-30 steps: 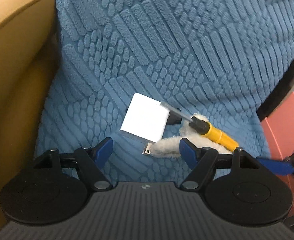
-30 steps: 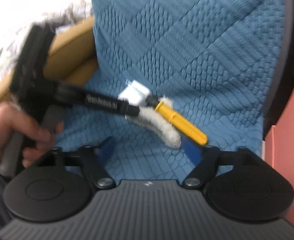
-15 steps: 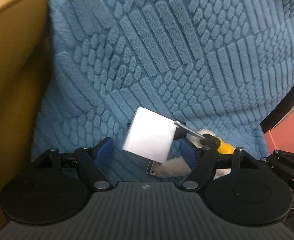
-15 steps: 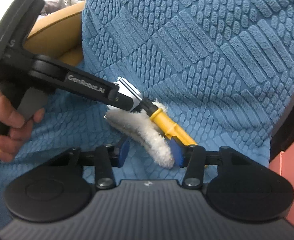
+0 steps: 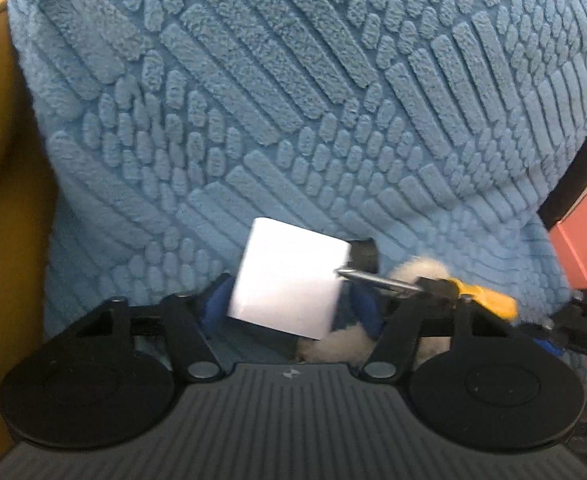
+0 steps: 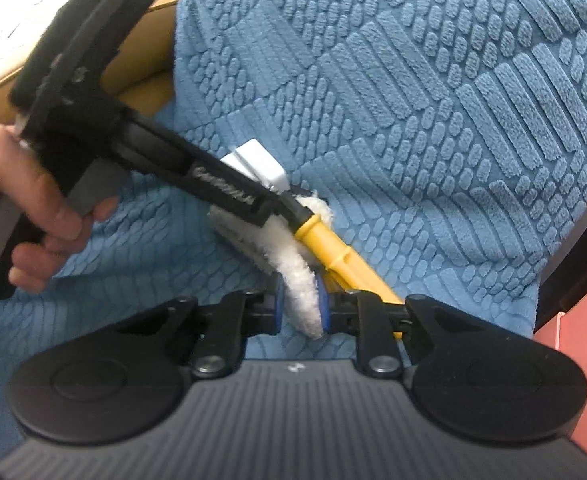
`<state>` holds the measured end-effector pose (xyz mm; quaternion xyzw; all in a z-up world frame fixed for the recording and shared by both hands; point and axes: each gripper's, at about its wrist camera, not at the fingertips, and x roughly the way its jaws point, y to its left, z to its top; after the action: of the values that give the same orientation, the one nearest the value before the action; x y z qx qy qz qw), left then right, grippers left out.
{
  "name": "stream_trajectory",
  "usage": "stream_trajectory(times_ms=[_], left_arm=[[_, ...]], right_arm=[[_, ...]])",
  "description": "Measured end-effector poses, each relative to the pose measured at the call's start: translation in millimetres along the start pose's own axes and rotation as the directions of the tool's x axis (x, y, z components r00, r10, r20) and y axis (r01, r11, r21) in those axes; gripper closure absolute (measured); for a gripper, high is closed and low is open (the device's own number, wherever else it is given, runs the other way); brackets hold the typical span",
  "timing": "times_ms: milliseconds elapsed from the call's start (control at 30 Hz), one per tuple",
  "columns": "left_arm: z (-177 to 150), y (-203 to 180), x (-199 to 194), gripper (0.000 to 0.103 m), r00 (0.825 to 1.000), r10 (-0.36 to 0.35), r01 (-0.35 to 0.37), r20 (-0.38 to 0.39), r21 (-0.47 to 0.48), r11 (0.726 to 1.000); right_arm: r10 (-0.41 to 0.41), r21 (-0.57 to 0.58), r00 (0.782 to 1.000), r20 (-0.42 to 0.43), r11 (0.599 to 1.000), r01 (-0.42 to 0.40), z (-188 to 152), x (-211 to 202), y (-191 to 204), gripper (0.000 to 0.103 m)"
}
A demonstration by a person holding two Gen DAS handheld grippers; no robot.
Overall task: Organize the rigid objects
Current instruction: 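Grasp the white adapter with the left tool while the right tool grasps the fluffy brush, then lift the adapter with the left tool while the right tool grasps the yellow screwdriver handle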
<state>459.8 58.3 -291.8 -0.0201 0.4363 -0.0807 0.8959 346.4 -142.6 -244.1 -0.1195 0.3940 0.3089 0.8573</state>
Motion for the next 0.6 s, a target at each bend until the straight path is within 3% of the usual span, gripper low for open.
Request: stream_trajectory(times_ms=[233, 600], left_arm=[[-5.4, 5.6, -21.8, 0.042, 1.0, -0.003, 0.002, -0.023, -0.035, 0.999], [-42.6, 1.2, -67.0, 0.043, 1.0, 0.013, -0.016, -0.028, -0.117, 0.993]], right_arm=[[-0.022, -0.002, 1.0, 0.001, 1.0, 0.022, -7.1, -14.2, 15.7, 0.086], [-0.078, -0.005, 0.997, -0.012, 0.997, 0.078, -30.3, -53.6, 34.2, 0.087]])
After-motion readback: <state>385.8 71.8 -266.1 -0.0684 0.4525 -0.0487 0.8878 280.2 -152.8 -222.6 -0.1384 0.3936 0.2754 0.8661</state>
